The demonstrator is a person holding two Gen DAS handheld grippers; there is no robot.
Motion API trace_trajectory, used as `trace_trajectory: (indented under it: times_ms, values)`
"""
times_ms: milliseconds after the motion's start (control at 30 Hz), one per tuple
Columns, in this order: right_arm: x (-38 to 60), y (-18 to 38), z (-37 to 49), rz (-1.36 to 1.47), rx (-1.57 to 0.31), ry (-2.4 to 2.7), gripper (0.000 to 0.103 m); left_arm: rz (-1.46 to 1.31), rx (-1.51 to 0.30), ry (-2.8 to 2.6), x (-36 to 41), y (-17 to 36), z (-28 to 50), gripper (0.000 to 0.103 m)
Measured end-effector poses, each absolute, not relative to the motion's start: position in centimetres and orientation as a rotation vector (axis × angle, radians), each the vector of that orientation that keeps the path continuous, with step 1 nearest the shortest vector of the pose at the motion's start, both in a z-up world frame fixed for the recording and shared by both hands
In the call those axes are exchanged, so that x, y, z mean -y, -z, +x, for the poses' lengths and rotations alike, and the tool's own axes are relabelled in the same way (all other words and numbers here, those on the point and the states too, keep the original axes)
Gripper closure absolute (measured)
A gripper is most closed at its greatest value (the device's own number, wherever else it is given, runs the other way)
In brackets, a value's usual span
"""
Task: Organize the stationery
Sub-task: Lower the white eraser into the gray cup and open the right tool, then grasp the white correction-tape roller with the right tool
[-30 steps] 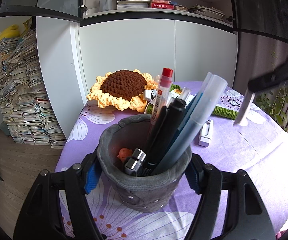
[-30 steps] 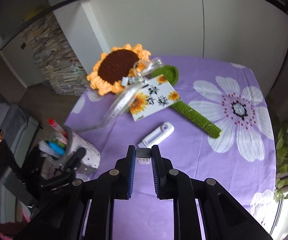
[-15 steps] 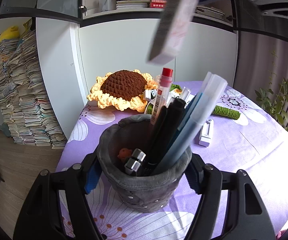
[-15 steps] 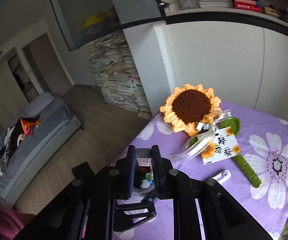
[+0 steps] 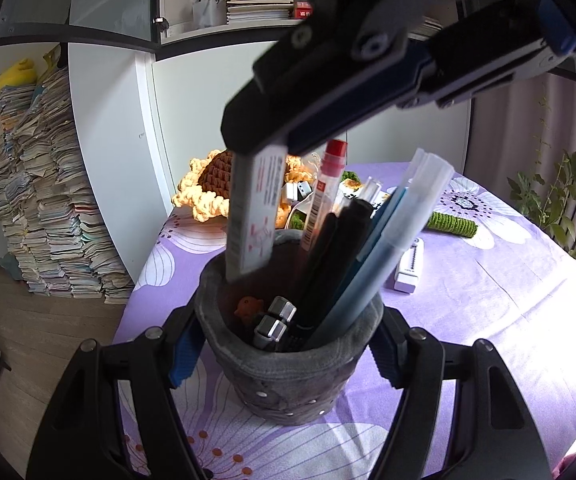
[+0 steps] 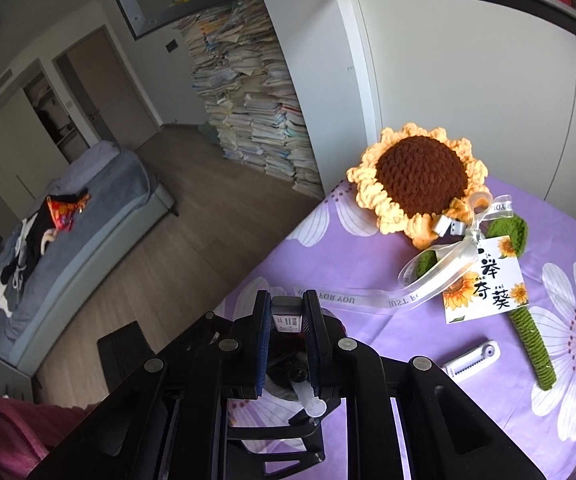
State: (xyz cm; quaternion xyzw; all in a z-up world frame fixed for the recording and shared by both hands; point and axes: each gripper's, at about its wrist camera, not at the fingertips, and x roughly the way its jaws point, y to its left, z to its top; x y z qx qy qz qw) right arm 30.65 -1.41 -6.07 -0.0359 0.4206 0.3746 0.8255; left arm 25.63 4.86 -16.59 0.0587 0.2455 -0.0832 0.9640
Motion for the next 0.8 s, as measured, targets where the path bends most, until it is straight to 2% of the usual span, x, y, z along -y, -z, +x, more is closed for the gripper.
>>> trace_trajectory:
  times_ms: [300, 500, 667, 800]
  values:
    - [2.6, 6.2, 31.1, -0.016, -0.909, -0.780, 0.086, 0.104, -0.502, 0.178, -5.2, 16.6, 25.9, 0.033]
    - [7.0, 5.4, 32.1, 0.072, -0.876, -0.615, 0.086, 0.097, -0.506, 0.177, -5.2, 16.6, 26.1, 0.033]
    - [12.2, 10.4, 36.1, 0.120, -1.078, -0.277, 0.086, 0.096, -0.506, 0.176, -5.1, 16.7, 26.0, 0.033]
    - [14.9, 15.5, 38.4, 0.265, -1.257, -0.214, 0.086, 0.096, -0.504, 0.172, -5.1, 16.6, 26.0, 0.033]
